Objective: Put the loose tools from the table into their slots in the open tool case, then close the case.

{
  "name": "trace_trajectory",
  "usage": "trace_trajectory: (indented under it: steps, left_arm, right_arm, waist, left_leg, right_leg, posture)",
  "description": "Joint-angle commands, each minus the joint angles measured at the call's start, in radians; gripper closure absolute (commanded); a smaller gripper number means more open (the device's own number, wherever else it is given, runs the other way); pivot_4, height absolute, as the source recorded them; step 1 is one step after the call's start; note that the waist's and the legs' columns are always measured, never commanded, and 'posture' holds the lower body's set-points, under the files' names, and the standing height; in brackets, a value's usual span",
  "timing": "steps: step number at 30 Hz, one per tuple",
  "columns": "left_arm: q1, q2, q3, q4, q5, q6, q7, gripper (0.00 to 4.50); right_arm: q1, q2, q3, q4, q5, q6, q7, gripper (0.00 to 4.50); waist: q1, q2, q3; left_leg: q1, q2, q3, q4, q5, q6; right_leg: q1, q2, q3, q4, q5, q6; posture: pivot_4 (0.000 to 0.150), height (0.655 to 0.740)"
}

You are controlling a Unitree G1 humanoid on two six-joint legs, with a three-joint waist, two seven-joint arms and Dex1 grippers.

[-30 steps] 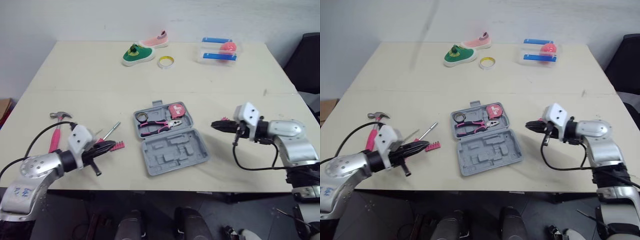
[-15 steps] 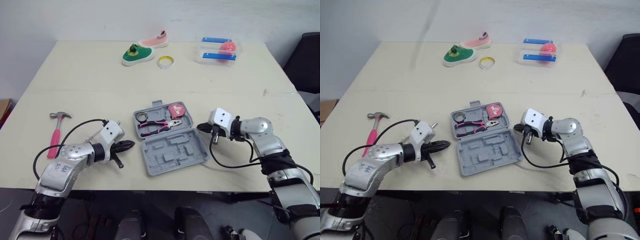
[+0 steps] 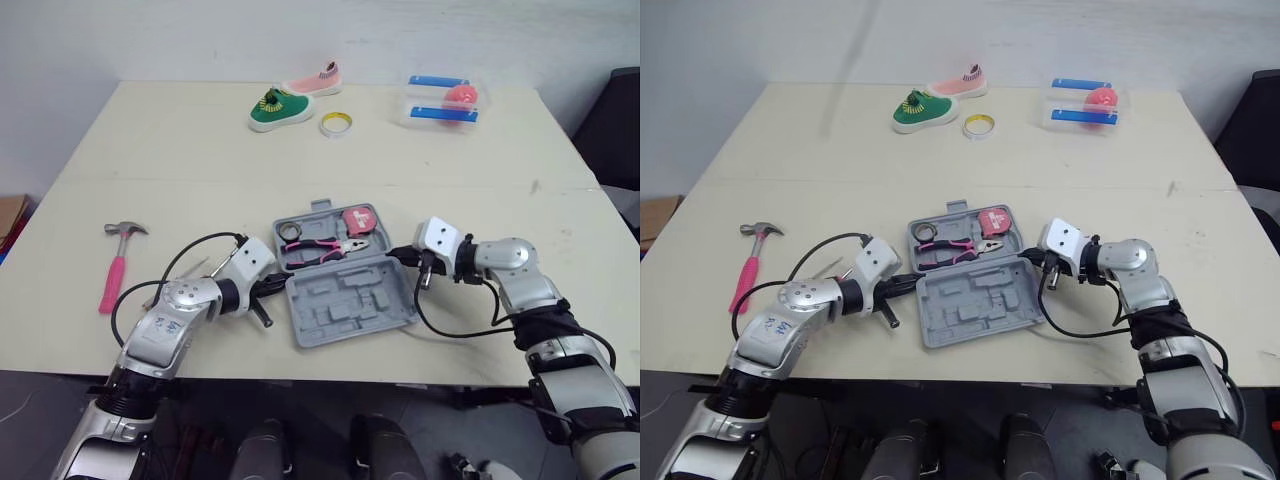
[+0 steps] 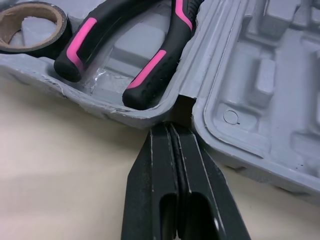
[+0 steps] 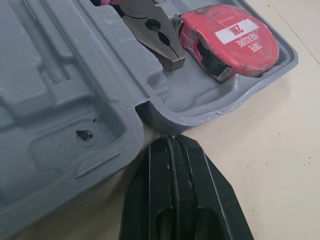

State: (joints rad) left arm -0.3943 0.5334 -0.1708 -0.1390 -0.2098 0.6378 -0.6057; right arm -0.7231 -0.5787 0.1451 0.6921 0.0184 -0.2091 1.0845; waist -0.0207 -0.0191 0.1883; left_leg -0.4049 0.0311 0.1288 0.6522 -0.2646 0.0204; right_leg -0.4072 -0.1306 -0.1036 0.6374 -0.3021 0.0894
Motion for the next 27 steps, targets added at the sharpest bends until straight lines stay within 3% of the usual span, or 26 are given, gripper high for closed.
trace_trajectory:
  steps: [1,10,18,25,27]
  left_arm:
    - [-0.022,-0.011,-0.039,0.018,0.029,-0.049,-0.03,4.5]
    - [-0.077,-0.028,-0.083,0.153,0.089,-0.184,-0.123,4.5]
    - [-0.129,-0.021,-0.048,0.253,0.124,-0.294,-0.174,4.5]
    - [-0.059,0.14,0.129,0.098,-0.035,-0.287,-0.34,4.5]
    - [0.011,0.184,0.274,0.089,-0.112,-0.356,-0.384,4.02]
  right_arm:
    - [0.046,-0.024,-0.022,-0.114,0.046,0.046,0.045,4.46]
    - [0.233,-0.091,-0.073,-0.397,0.093,0.217,0.028,4.46]
    - [0.291,-0.12,-0.118,-0.411,0.087,0.219,-0.02,4.46]
    - [0.353,-0.215,-0.261,-0.407,0.193,0.127,0.024,4.46]
    - [0.391,-0.245,-0.356,-0.417,0.274,0.108,0.06,3.85]
  waist:
    - [0.005,0.0,0.0]
    - [0.023,0.0,0.0]
    - [0.026,0.0,0.0]
    - [0.016,0.0,0.0]
    - [0.011,0.0,0.0]
  left_leg:
    - [0.0,0.0,0.0,0.0,0.0,0.0]
    - [0.0,-0.001,-0.001,0.001,0.0,0.001]
    - [0.0,-0.001,-0.002,0.003,-0.001,0.002]
    - [0.0,0.0,-0.002,0.0,-0.001,0.001]
    - [0.0,0.0,-0.002,0.0,-0.001,0.001]
  right_leg:
    - [0.0,0.0,0.0,0.0,0.0,0.0]
    - [0.001,-0.001,-0.001,-0.002,0.0,0.0]
    - [0.003,-0.001,-0.003,-0.002,0.0,0.0]
    - [0.002,-0.001,-0.003,-0.006,0.0,0.0]
    - [0.002,-0.001,-0.002,-0.006,0.0,0.001]
  posture:
    - [0.15,0.74]
    - [0.15,0.74]
    - [0.15,0.74]
    - [0.15,0.74]
    - [0.15,0.74]
